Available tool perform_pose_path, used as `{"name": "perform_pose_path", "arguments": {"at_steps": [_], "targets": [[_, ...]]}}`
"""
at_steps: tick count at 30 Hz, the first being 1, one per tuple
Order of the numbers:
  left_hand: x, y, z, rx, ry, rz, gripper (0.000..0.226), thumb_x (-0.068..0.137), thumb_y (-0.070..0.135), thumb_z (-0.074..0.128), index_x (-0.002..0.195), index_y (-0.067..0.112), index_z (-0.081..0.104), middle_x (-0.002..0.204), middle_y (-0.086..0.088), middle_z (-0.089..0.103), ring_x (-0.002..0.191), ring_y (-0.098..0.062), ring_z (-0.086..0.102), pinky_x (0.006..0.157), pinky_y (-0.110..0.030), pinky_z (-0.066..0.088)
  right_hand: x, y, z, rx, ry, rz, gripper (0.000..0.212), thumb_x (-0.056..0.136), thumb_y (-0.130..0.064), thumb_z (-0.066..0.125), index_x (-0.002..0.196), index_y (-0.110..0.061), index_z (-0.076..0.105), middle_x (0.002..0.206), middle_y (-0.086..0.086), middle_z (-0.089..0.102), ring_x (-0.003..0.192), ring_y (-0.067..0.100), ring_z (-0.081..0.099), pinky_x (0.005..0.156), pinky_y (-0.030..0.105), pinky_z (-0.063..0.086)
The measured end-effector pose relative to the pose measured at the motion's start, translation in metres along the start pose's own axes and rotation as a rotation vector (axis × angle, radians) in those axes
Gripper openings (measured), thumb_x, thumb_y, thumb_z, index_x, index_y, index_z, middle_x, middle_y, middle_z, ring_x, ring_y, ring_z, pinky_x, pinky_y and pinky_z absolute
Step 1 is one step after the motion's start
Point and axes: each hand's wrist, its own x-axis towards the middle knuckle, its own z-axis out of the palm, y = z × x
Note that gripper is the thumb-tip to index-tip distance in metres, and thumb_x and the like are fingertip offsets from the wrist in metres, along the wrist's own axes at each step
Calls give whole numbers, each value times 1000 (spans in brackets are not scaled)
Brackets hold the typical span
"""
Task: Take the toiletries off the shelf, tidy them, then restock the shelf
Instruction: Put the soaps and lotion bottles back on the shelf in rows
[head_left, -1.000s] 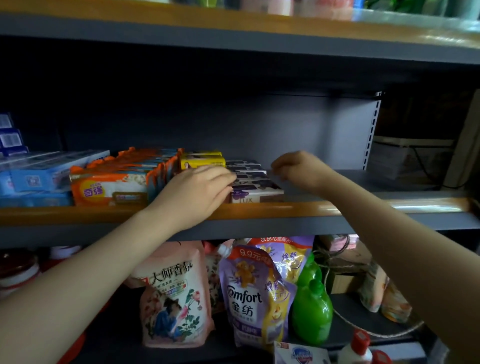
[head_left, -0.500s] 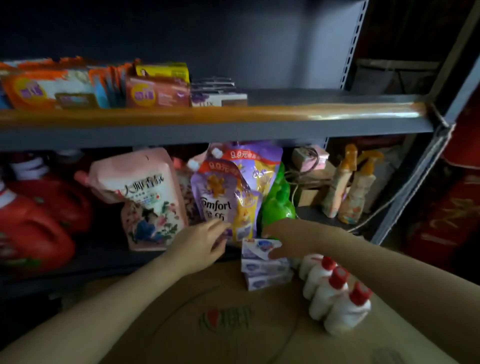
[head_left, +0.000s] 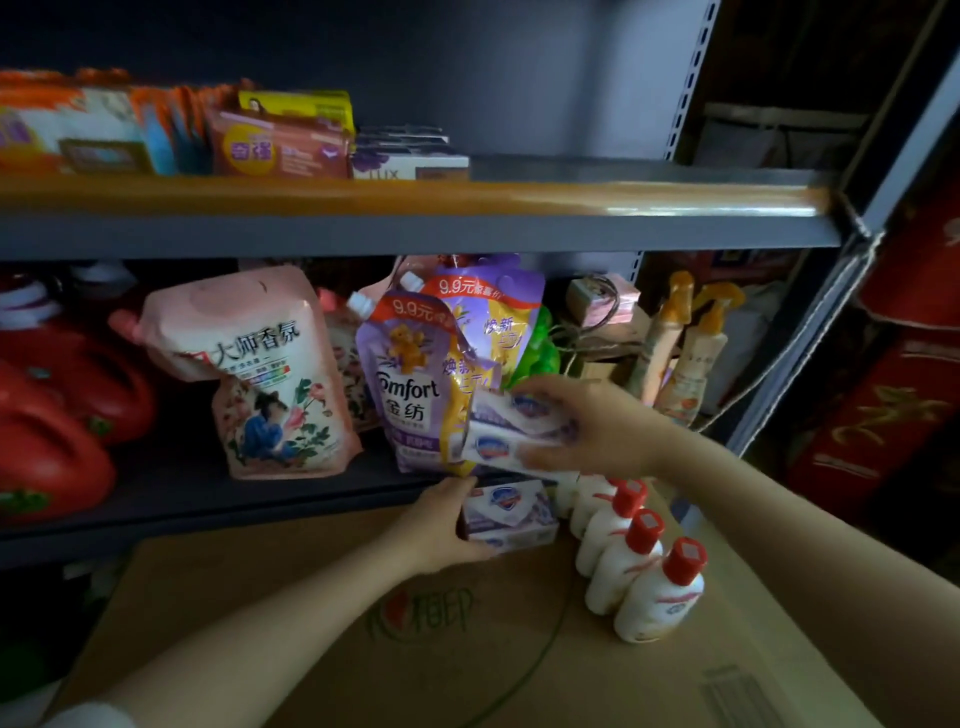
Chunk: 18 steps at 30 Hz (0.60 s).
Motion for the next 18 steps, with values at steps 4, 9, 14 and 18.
{"name": "perform_pose_path", "arguments": {"at_steps": [4,9,14,18], "targets": [[13,8,-6,266,-1,0,77,73,53,69,136,17,40,132,1,43,121,-16,41,93,-28,40,-21,-8,-47,235,244,-19,48,73,-38,74,114,-34,51,104,-23,55,92,2,59,80,19,50],[-2,39,-67,305,115,126,75,70,61,63,133,27,42,134,13,40,110,-1,43,82,-17,37,-15,-12,-86,377,555,-73,50,69,-37,79,112,-32,53,110,-11,61,98,5,62,82,24,52],[-34,92,-150,198,390,342,75,60,62,64,124,25,52,111,21,44,100,5,45,79,1,28,26,-19,-125,152,764,-106,50,73,-29,76,117,-29,53,109,-16,52,107,23,48,93,48,42],[-50,132,-210,207,571,471,64,59,53,61,111,16,58,102,8,53,92,0,51,78,-7,37,69,-15,-160,109,664,-89,50,72,-31,77,116,-27,54,111,0,56,106,31,51,93,48,43]]}}
